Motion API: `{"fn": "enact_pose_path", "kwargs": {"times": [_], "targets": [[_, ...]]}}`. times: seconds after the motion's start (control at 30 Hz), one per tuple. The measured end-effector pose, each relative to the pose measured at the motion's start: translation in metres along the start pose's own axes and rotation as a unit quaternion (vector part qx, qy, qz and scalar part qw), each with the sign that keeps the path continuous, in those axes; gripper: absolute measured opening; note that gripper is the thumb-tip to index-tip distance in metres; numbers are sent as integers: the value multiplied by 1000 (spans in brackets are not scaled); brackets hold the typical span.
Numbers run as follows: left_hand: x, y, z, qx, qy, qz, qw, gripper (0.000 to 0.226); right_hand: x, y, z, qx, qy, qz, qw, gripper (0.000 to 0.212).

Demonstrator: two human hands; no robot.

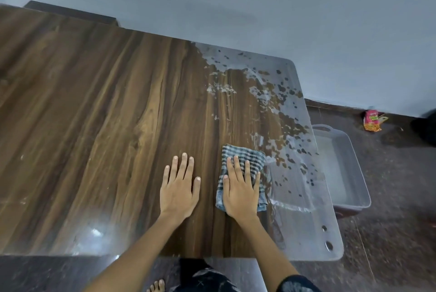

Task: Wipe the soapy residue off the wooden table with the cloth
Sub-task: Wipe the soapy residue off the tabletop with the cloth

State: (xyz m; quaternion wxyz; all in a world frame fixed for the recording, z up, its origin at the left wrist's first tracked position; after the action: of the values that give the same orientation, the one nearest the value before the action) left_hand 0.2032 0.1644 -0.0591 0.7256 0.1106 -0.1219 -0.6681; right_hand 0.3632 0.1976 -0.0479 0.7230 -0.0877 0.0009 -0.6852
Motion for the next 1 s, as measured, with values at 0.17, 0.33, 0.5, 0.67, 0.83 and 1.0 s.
{"fn": "enact_pose_path", "kwargs": {"times": [0.17, 0.33, 0.5, 0.67, 0.83, 1.0], "targets": [[-72, 7, 0, -1, 10, 24, 1000, 63, -86, -20, 7, -2, -12, 52, 999, 52], [-153, -5, 7, 2, 38, 54, 998, 65, -198, -49, 17, 0, -25, 97, 995, 59], [-222, -21, 15, -8, 59, 66, 996, 66, -313, -88, 26, 3, -28, 88, 996, 52], [-278, -35, 23, -10, 74, 75, 994, 59, -334, -114, 21, 5, -24, 152, 988, 52], [-306, -43, 23, -16, 68, 60, 996, 59, -270, -67, 23, 40, 10, 238, 971, 51], [-312, -44, 22, -28, 72, 50, 996, 63, -330, -63, 33, 61, 32, 148, 987, 56]]}}
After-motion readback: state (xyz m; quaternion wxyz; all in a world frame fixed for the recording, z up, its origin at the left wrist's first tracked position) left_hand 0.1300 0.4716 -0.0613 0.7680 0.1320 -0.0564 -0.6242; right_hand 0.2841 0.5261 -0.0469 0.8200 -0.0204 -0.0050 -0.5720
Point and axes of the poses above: each hand's wrist, its own x-axis away from the middle knuckle, its own z-axis out of the back of the hand, y = z × x, the point moved 6 cm from there along -x, towards the middle knuckle, and after that the axes turned 6 degrees about -z, right-handed, at the moved point
